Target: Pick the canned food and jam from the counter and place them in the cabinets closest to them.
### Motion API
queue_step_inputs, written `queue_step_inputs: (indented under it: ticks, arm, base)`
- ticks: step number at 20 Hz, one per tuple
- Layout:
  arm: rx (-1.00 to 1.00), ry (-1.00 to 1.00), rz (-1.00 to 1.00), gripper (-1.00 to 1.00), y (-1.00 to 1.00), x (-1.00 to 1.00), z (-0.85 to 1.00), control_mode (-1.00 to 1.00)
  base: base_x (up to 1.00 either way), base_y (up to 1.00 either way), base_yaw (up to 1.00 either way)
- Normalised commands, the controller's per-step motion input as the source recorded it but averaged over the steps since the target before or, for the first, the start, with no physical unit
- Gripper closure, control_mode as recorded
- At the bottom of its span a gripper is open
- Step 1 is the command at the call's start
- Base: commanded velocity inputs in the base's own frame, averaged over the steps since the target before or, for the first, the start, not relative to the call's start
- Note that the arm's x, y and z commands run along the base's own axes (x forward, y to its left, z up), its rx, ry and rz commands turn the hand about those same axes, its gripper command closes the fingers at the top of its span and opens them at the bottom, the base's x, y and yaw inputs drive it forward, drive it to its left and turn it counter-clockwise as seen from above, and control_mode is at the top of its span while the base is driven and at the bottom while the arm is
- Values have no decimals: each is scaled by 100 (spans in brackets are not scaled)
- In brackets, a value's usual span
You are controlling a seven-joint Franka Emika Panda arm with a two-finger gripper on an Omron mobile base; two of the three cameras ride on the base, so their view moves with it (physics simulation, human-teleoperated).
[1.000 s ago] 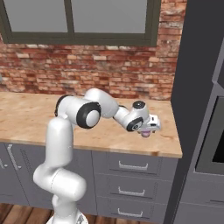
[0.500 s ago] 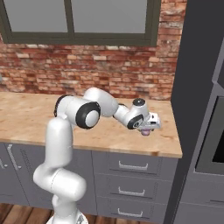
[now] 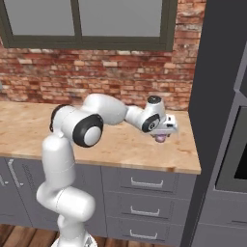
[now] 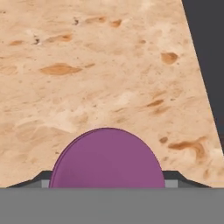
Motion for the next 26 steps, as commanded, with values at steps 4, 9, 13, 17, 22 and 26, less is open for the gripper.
queue_step_inputs:
  ticks: [4,9,13,17,22,26]
  arm:
    - [0,17,0,100,17,-32,74,-100]
    - [0,19,0,100,17,-44,66,-100]
    - [0,11,0,100,19,-65,55,-100]
    - [0,2,3,100,24,-83,48,-100]
    - [-1,-4,6,100,38,-87,35,-100]
    - [-2,-25,4,100,41,-71,18,-100]
  base:
    - [0,0,0]
    - [0,0,0]
    - [0,0,0]
    - [0,0,0]
    - [0,0,0]
    - [0,0,0]
